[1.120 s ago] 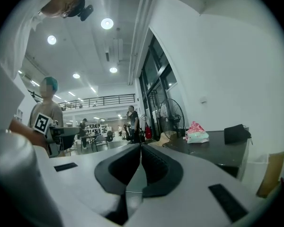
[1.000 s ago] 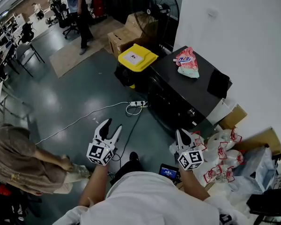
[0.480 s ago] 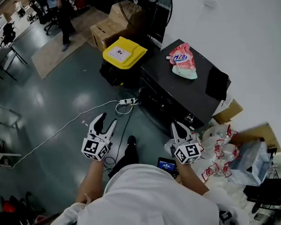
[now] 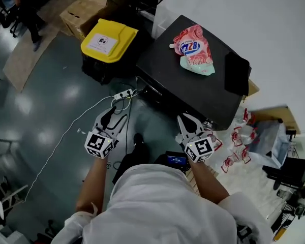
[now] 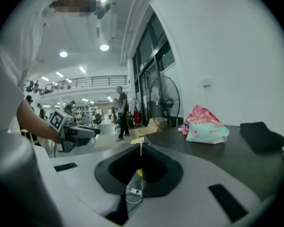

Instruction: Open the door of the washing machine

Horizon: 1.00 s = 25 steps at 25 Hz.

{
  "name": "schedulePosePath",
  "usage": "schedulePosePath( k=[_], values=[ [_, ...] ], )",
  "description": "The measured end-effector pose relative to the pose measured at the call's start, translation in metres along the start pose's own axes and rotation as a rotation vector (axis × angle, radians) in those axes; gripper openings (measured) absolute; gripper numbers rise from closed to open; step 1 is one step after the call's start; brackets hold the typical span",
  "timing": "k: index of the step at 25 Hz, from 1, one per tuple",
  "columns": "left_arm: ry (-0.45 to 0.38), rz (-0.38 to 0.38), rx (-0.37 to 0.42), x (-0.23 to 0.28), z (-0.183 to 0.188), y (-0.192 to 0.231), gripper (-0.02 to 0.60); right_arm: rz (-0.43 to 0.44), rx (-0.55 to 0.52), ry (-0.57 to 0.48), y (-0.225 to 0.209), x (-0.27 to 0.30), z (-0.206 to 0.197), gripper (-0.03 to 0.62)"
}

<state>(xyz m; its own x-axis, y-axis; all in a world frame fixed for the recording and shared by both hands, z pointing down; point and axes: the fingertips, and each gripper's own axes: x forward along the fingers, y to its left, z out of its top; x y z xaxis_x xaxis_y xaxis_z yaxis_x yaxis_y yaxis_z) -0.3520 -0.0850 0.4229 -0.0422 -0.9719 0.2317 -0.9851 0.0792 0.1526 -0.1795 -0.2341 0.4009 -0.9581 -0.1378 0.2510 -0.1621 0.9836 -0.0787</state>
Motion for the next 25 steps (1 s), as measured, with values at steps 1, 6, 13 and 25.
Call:
schedulePosePath(
  k=[1, 6, 13, 25],
  values=[
    [0.02, -0.034, 0.001, 0.015, -0.009, 0.007, 0.224, 0.014, -0.039, 0.023, 0.0, 0.009, -0.004, 0.034],
    [0.125, -0.194, 0.06, 0.082, -0.062, 0.027, 0.225, 0.03, -0.012, 0.071, -0.014, 0.044, -0.031, 0.034],
    [0.243, -0.338, 0.042, 0.158, -0.147, 0.055, 0.225, 0.047, 0.054, 0.11, -0.025, 0.079, -0.081, 0.034],
    [0.341, -0.562, 0.235, 0.23, -0.263, 0.061, 0.225, 0.07, 0.268, 0.127, -0.028, 0.105, -0.166, 0.034]
  ],
)
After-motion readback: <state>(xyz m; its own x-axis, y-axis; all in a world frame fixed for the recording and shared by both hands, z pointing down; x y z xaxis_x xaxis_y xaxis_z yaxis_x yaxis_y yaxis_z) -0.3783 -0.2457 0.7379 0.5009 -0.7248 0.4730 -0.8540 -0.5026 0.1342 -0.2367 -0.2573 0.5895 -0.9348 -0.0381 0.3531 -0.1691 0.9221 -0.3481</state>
